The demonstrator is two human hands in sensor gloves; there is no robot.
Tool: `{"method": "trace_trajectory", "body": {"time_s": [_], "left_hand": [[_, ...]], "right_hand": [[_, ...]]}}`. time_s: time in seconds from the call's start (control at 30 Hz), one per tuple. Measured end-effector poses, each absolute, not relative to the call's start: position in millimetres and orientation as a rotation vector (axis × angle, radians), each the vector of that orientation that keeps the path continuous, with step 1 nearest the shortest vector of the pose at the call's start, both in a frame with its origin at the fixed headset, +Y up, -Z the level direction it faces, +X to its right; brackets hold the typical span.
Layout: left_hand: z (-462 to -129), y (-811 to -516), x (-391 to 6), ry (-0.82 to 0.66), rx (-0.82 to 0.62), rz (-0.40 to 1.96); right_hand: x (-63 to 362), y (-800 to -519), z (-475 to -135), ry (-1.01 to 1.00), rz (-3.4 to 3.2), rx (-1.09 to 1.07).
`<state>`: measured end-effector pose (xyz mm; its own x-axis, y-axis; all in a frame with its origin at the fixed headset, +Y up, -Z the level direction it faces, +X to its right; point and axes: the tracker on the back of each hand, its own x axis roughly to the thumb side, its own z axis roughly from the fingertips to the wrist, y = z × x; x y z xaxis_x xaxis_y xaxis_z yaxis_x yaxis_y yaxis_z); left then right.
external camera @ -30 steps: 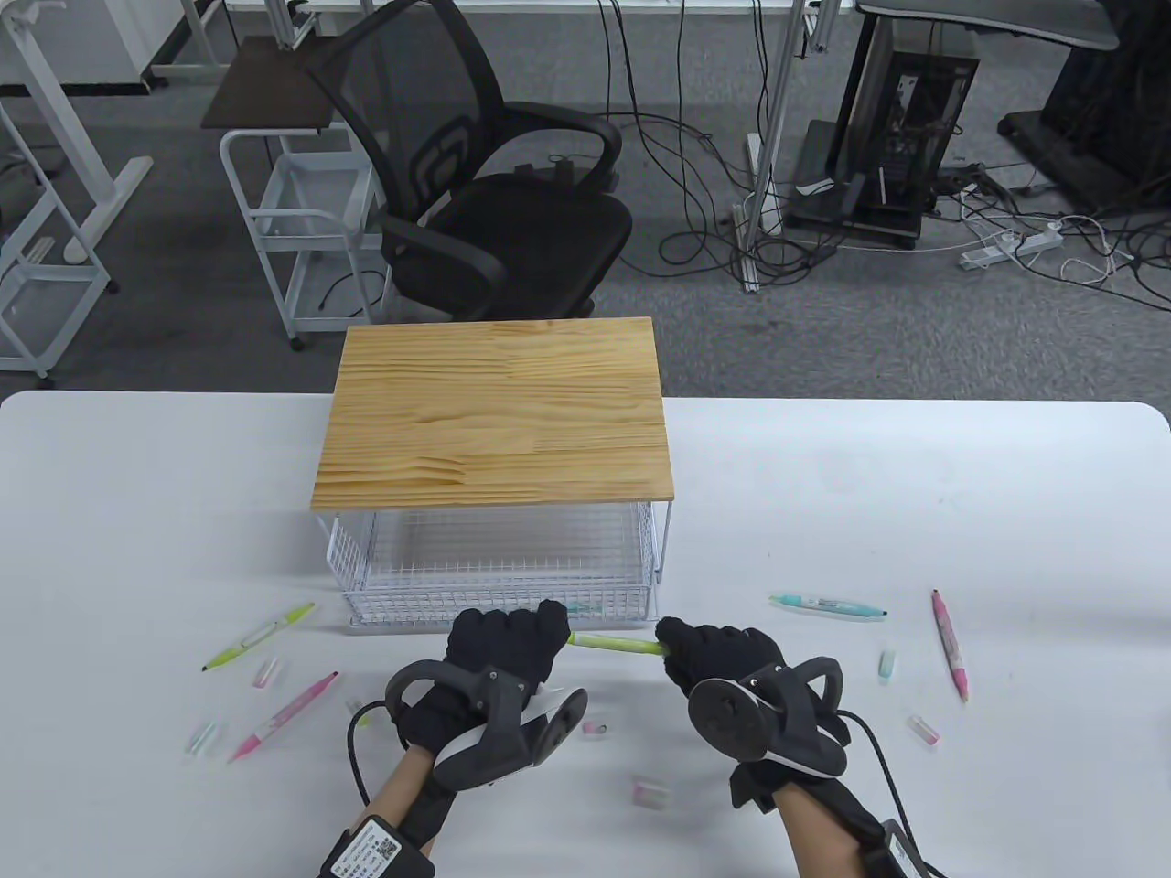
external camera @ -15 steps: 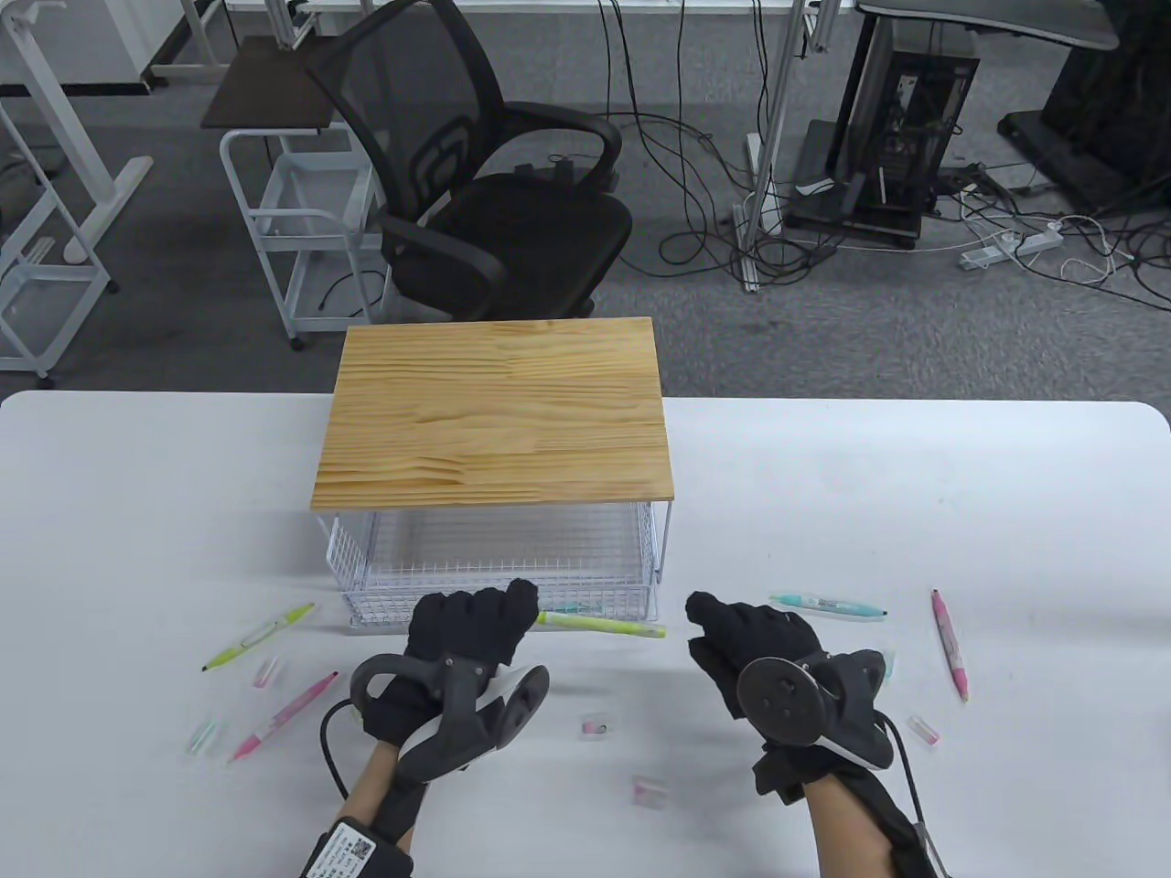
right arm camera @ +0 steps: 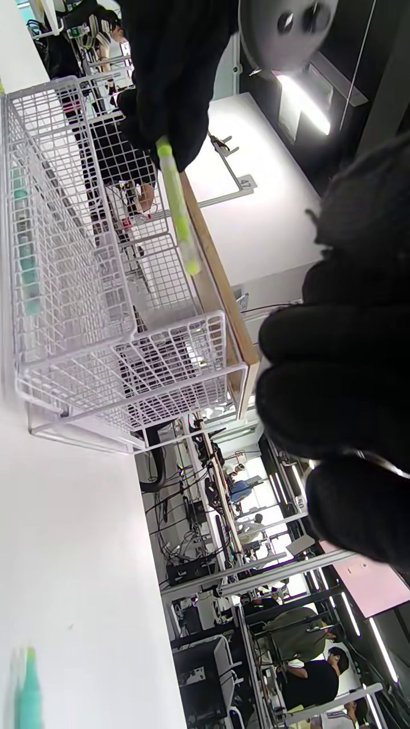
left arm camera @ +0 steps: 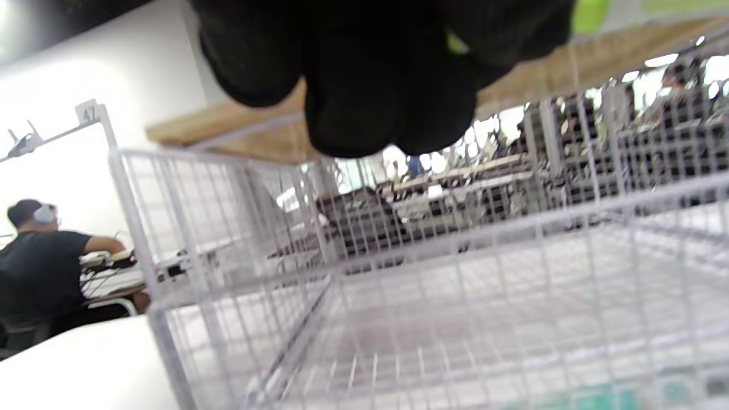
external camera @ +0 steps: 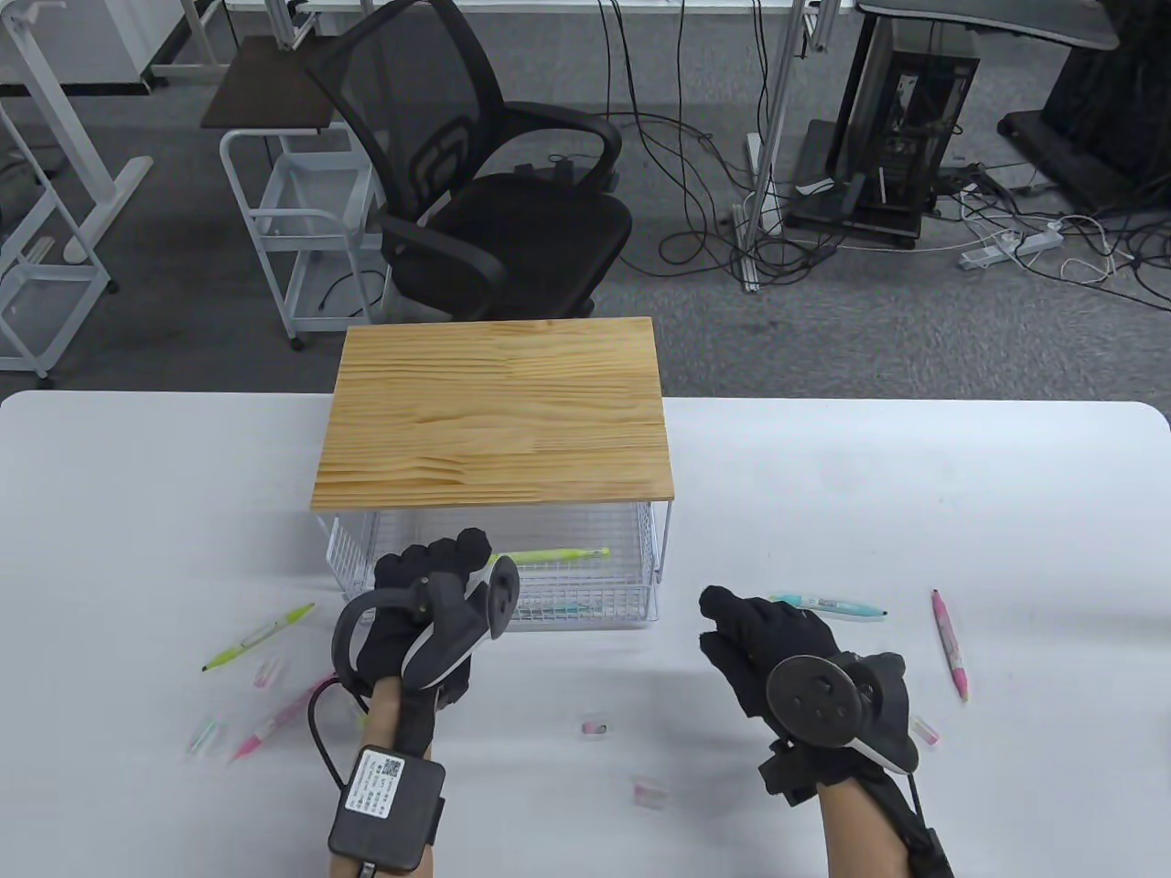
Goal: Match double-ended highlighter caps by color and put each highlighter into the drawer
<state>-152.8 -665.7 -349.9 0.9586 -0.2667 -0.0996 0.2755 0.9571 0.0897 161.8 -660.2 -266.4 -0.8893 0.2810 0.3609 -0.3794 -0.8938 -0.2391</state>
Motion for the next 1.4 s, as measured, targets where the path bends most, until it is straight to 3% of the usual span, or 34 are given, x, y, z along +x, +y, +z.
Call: {"method": "trace_trajectory", "body": {"time_s": [0.33, 0.67, 0.83, 1.1, 1.4], "left_hand": [[-383, -692, -122, 0.16, 0.014, -0.53], [-408, -708, -114, 0.202, -0.097, -0.576], [-404, -703, -124, 0.2, -0.087, -0.502], [-340, -664, -132, -0.03, 0.099, -0.289], [-279, -660, -142, -0.16, 0.189, -0.157]], "right_hand": [[157, -663, -267, -0.417, 2.76, 0.474], [157, -664, -268, -0.416, 2.757, 0.476], [158, -667, -270, -0.416, 2.786, 0.469], [163, -673, -275, -0.388, 2.851, 0.434], [177, -678, -280, -0.33, 2.922, 0.329]]}}
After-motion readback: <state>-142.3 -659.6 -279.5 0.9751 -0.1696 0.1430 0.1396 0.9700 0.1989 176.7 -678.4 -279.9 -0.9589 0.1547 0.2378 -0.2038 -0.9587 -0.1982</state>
